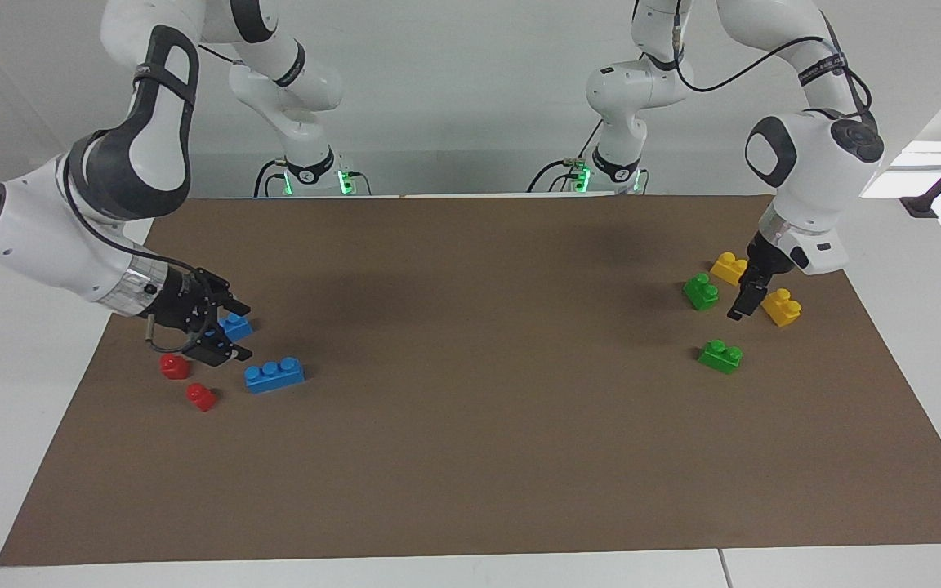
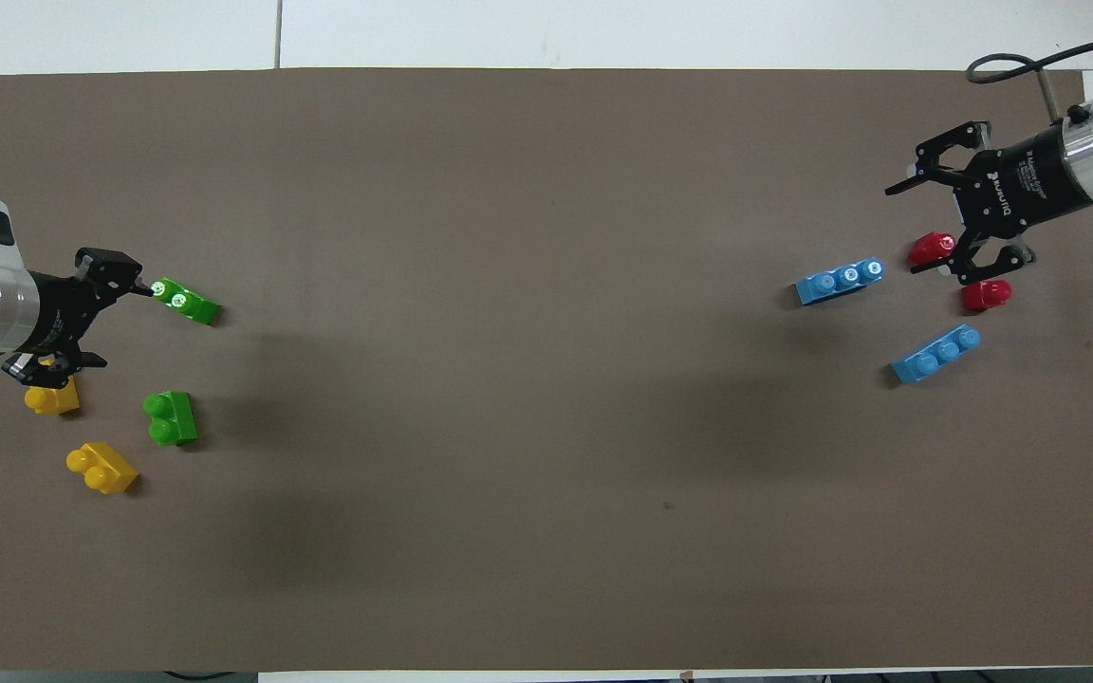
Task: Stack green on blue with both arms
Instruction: 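Reach the left gripper to the green brick while the right gripper reaches the blue brick, then grasp the green brick with the left gripper while the right gripper grasps the blue brick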
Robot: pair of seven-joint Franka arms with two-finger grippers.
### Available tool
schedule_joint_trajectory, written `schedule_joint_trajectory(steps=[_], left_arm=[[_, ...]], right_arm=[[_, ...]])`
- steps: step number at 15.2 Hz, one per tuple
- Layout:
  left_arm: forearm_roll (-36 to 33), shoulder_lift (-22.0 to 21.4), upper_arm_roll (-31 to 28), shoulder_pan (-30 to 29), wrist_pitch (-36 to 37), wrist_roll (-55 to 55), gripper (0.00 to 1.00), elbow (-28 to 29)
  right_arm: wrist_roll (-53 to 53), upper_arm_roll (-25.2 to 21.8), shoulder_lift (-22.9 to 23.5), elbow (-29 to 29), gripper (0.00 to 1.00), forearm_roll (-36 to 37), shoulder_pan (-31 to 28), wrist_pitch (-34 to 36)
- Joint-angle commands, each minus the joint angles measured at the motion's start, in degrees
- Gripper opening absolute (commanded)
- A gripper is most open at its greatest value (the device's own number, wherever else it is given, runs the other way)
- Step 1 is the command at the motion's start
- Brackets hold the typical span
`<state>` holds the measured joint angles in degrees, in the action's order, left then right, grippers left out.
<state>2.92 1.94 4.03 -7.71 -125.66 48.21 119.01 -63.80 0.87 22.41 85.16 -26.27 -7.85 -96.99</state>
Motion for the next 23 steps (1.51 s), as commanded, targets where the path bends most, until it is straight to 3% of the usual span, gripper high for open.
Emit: schedule_joint_trajectory(steps=[1,7,11,20,23], left_arm=[[0.9,3.4,0.3,-0.6,-3.6,0.9,1.00,-0.6],[3.0,8.7,0.3,-1.3,-7.6,1.8,1.00,-3.3],[2.7,13.5,0.2,-1.2,-7.0,4.3,1.00,-7.0],[1.9,17.4,-0.2,-0.3,-5.7,8.3,1.00,-8.6],[-3.1,18.2,-0.1,-0.3,-4.8,8.8,1.00,-8.6]], right_arm=[[-1.1,0.4,4.0,-2.4,0.92,-1.4,-0.6,-0.3],[2.9,0.4,6.6,-2.5,0.92,-1.0,-0.8,-3.2],[8.5,0.4,6.6,2.5,0.92,-1.0,-1.2,-6.2],[13.5,0.4,6.1,7.0,0.92,-1.1,-2.5,-7.6],[16.1,0.4,6.2,8.7,0.92,-1.1,-3.4,-9.3]])
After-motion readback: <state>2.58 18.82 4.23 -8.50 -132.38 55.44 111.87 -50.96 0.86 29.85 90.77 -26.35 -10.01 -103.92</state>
